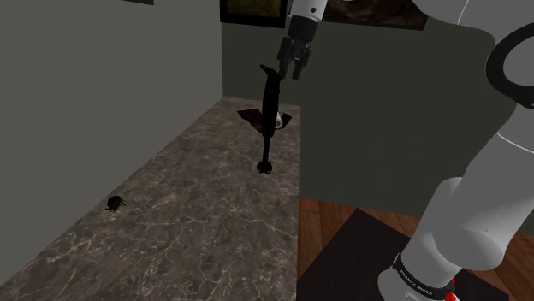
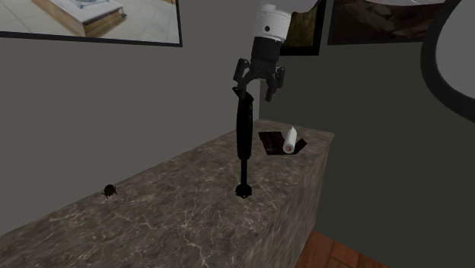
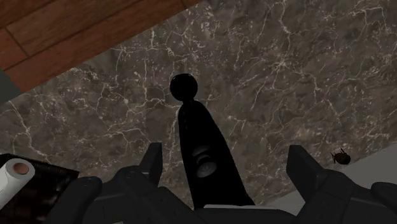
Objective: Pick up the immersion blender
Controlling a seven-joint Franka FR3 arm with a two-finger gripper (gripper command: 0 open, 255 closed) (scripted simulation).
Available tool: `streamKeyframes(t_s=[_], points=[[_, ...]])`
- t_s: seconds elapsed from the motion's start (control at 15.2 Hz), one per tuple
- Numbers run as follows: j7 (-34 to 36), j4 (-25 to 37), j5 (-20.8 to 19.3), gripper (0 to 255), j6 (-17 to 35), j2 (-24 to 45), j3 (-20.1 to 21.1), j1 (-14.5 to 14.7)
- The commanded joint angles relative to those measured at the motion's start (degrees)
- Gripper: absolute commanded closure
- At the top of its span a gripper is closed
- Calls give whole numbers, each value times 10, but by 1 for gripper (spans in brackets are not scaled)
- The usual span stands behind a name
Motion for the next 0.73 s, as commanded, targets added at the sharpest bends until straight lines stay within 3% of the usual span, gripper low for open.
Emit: streamKeyframes(t_s=[0.0,0.2,0.26,0.66], points=[[-20,85,13,0,-27,53,-4,1],[-43,223,35,0,-74,134,-5,-4],[-43,228,36,0,-76,137,-4,-5],[-51,129,27,0,-13,101,-2,1]])
